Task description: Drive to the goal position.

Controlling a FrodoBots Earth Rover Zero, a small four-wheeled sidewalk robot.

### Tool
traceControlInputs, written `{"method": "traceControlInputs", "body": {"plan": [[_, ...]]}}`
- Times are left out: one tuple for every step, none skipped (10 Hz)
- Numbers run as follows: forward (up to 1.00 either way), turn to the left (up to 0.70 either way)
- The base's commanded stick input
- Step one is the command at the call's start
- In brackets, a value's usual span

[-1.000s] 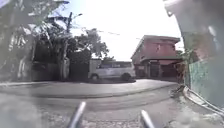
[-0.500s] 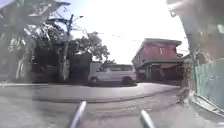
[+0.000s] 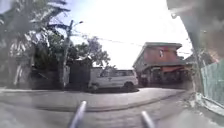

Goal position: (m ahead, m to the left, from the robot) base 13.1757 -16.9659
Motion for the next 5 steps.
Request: {"method": "traceControlInputs", "body": {"plan": [[0.50,0.00],[0.50,0.00],[0.50,0.00],[0.50,0.00],[0.50,0.00]]}}
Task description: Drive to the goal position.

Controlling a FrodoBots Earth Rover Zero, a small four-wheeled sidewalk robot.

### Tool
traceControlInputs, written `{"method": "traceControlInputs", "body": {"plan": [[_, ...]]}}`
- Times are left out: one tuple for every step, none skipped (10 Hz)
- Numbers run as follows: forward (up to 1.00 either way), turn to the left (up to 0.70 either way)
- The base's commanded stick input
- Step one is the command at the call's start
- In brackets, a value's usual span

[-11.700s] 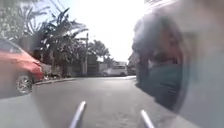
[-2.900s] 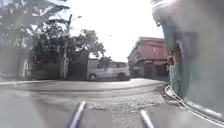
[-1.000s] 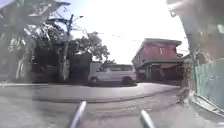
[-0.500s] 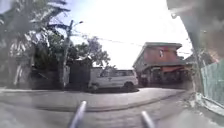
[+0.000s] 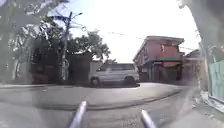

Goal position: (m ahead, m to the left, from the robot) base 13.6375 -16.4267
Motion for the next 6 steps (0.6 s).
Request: {"method": "traceControlInputs", "body": {"plan": [[0.50,0.00],[0.50,0.00],[0.50,0.00],[0.50,0.00],[0.50,0.00],[0.50,0.00]]}}
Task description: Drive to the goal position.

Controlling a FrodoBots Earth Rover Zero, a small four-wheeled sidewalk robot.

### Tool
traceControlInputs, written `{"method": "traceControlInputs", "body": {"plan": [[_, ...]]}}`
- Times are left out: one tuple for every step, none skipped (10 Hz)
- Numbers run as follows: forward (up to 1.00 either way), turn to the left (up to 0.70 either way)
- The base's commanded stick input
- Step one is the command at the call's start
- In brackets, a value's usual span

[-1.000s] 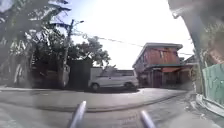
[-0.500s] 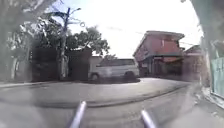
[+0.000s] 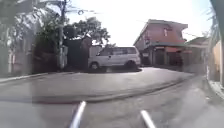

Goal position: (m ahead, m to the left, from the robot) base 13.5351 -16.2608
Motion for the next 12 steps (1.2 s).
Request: {"method": "traceControlInputs", "body": {"plan": [[0.50,0.00],[0.50,0.00],[0.50,0.00],[0.50,0.00],[0.50,0.00],[0.50,0.00],[0.50,-0.20],[0.50,-0.50],[0.50,-0.50],[0.50,-0.50],[0.50,-0.50],[0.50,-0.50]]}}
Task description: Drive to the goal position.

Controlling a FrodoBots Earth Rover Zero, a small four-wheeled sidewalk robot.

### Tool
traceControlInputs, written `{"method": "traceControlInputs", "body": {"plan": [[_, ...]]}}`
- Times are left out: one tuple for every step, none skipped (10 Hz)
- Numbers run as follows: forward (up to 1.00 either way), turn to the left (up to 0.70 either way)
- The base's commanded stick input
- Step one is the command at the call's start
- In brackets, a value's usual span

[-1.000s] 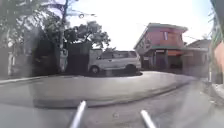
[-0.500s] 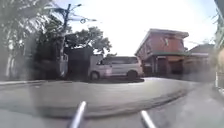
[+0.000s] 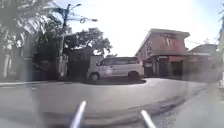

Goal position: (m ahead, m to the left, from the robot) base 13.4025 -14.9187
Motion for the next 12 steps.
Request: {"method": "traceControlInputs", "body": {"plan": [[0.50,-0.50],[0.50,-0.50],[0.50,-0.50],[0.50,-0.50],[0.50,-0.50],[0.50,-0.50],[0.50,-0.50],[0.50,-0.50],[0.50,-0.50],[0.50,-0.50],[0.50,-0.50],[0.50,-0.50]]}}
